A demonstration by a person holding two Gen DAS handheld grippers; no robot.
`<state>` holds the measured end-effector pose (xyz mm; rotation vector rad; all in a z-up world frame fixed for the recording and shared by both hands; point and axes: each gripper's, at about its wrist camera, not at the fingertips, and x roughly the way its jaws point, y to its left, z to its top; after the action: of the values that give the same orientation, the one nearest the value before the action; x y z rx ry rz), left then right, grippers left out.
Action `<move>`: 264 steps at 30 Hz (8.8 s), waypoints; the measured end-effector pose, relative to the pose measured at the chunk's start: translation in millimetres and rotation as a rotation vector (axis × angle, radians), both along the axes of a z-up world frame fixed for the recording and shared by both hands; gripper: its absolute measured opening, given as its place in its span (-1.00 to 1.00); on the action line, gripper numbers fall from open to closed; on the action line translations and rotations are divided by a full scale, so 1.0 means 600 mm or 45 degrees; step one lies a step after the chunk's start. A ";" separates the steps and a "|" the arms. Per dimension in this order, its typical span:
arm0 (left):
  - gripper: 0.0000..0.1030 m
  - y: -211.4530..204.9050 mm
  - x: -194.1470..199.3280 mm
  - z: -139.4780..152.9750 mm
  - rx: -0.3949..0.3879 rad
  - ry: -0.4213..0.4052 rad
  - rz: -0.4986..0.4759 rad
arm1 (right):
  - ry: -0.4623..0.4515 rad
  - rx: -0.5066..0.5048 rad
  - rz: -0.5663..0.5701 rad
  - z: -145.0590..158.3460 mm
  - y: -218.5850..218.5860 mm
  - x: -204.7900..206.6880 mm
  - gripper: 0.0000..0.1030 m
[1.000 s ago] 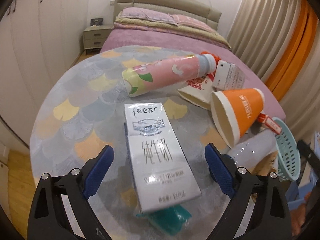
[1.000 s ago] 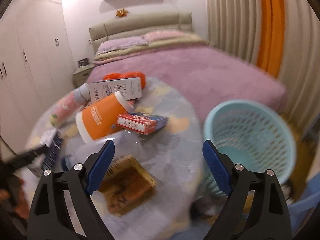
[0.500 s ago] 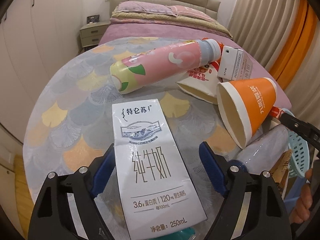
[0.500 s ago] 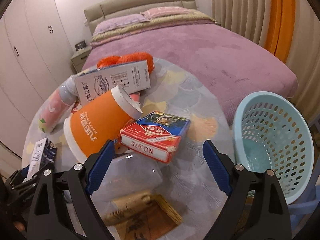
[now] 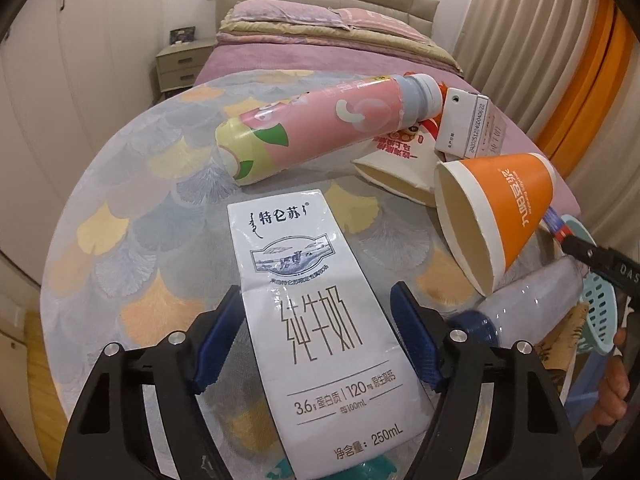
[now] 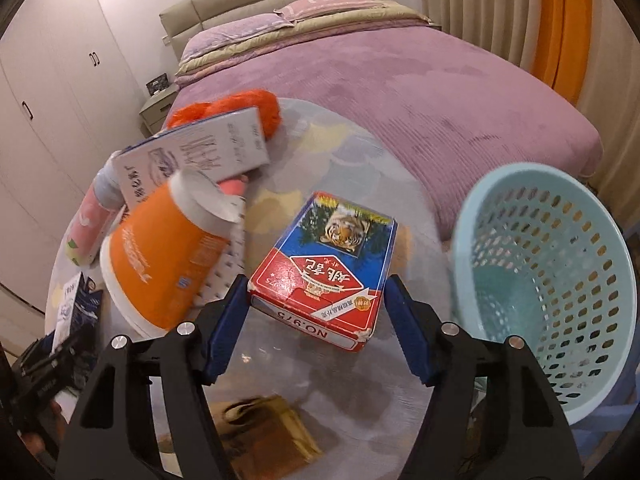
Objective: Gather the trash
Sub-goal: 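Grasp the white milk carton with left tool while right grasps red card box, then drop the red card box into the basket with right tool while left holds carton, then drop the white milk carton into the blue basket with the left tool, then grasp the teal packet with left tool while right grasps brown paper bag, then release teal packet into basket with left tool while right carries paper bag over, then open the right tool to drop the brown paper bag into the basket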
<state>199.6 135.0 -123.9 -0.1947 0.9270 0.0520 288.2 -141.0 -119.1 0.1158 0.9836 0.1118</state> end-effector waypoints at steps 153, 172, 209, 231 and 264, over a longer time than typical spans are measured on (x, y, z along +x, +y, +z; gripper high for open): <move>-0.05 -0.081 -0.164 -0.001 -0.039 -0.103 -0.155 | -0.092 -0.112 0.387 -0.052 0.092 -0.141 0.65; -0.06 -0.173 -0.132 0.080 -0.061 -0.269 -0.381 | -0.264 -0.040 0.246 0.061 -0.005 -0.168 0.58; -0.04 -0.593 0.088 0.047 -0.110 -0.124 -0.856 | -0.006 0.048 -0.550 0.001 -0.407 -0.111 0.63; 0.49 -0.513 0.073 0.094 -0.198 -0.230 -0.746 | -0.056 0.070 -0.518 0.014 -0.407 -0.112 0.75; 0.57 -0.141 0.021 0.047 -0.249 -0.136 -0.385 | -0.237 -0.103 0.001 0.086 -0.097 -0.121 0.77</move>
<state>212.1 50.4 -95.9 -0.2340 0.8460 -0.3267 215.7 -199.4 -67.5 0.0300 0.8013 0.0814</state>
